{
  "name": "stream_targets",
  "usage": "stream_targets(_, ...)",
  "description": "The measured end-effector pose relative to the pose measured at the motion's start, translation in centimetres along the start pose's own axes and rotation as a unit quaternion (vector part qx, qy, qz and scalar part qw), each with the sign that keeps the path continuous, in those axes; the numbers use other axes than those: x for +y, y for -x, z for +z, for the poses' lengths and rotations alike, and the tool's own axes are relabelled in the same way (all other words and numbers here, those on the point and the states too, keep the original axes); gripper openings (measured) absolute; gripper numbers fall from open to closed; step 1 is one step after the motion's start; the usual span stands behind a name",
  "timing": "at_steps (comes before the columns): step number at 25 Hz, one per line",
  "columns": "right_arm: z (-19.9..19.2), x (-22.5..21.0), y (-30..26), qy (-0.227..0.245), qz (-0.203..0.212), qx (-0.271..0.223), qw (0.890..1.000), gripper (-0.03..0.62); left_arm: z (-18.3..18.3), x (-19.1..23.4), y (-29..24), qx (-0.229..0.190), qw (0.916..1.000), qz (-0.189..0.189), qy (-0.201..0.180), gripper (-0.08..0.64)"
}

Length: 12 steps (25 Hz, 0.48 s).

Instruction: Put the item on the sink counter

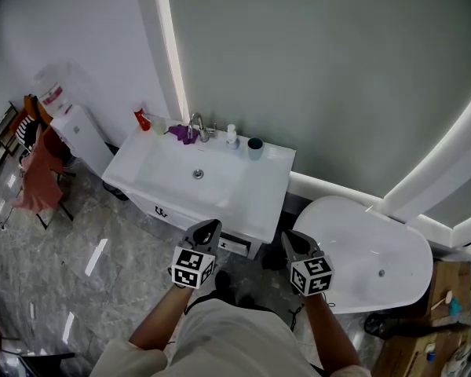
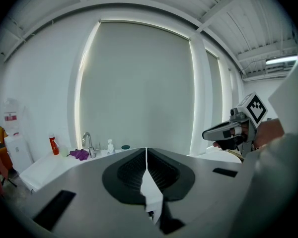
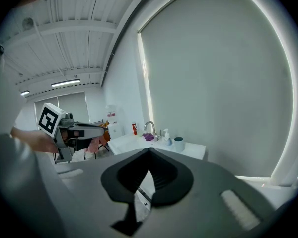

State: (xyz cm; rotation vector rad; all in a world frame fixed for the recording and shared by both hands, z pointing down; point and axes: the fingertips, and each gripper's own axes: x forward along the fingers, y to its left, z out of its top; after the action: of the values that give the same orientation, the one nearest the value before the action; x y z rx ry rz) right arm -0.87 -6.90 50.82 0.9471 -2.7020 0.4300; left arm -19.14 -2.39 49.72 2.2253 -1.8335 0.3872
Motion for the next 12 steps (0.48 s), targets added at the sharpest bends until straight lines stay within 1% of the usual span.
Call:
stream_targets(3, 0.4, 1.0, -0.1, 0.003, 0.003, -0.009, 1.000, 0.011, 0.1, 0.5, 1.1, 0.000, 1.0000, -0.003, 0.000, 0.011)
stream_targets(6, 0.9, 2.1, -0.6, 0.012, 0.006, -0.015, 1.000, 0.011, 0.0, 1.0, 2.0, 0.004, 0.9998, -0.021, 0.000, 0.008)
stream_targets(9, 1.2, 2.6, -1.1, 0.027, 0.000, -0.016, 1.000, 0.011, -0.1, 1.4, 2.2, 0.009, 0.9990, -0.044, 0.003, 0.008)
stream_targets(12, 2.1, 3.1, -1.8, 0.029, -0.011, -0.021, 0.999, 0.011, -0.5, 2.8, 2.3, 0.027, 0.9982, -0.053, 0.001, 0.008)
